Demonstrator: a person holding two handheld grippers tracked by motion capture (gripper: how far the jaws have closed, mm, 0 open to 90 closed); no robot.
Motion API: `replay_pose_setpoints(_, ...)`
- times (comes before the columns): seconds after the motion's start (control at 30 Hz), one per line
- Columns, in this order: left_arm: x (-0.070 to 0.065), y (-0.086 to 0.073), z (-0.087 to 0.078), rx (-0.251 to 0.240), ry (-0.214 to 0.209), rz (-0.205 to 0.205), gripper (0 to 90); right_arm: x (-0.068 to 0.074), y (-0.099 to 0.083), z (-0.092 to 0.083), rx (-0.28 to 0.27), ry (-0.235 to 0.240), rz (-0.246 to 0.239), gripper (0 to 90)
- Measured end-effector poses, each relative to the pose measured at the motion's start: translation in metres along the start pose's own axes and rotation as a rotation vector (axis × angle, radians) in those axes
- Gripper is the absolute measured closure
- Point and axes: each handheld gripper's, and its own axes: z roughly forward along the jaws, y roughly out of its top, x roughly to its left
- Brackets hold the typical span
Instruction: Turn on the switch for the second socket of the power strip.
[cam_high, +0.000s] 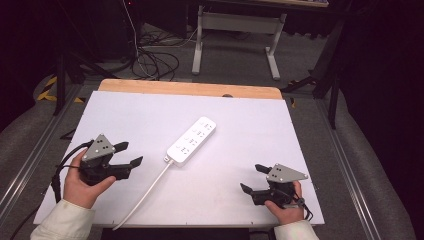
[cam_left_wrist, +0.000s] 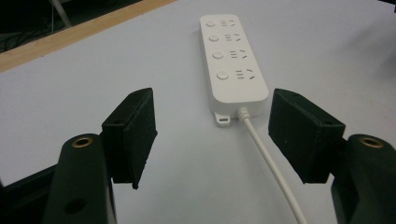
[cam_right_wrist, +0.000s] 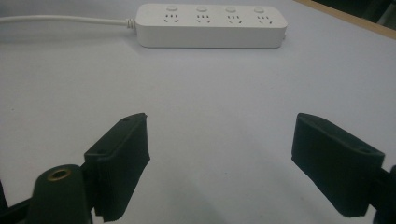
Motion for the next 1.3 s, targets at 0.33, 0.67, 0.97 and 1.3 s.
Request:
replay_pose_setpoints(0.33,-0.002,0.020,0.013,0.009,-0.012,0.015,33.2,0.000,0.000,0.000,-0.001,0.001,-0.004,19.4)
replay_pose_setpoints(0.67,-0.005,0.034,0.030,0.014,-0.023,0.025,33.5,0.000,0.000,0.000,-0.001,0.002,-0.007,19.4)
replay_pose_setpoints(0.97,-0.006,0.042,0.047,0.023,-0.032,0.027,35.1,0.000,-0.001,0.000,-0.001,0.003,-0.008,19.3)
replay_pose_setpoints(1.3,-0.007,0.048,0.067,0.036,-0.032,0.032,38.8,0.000,-0.001,0.000,-0.001,0.005,-0.009,19.3)
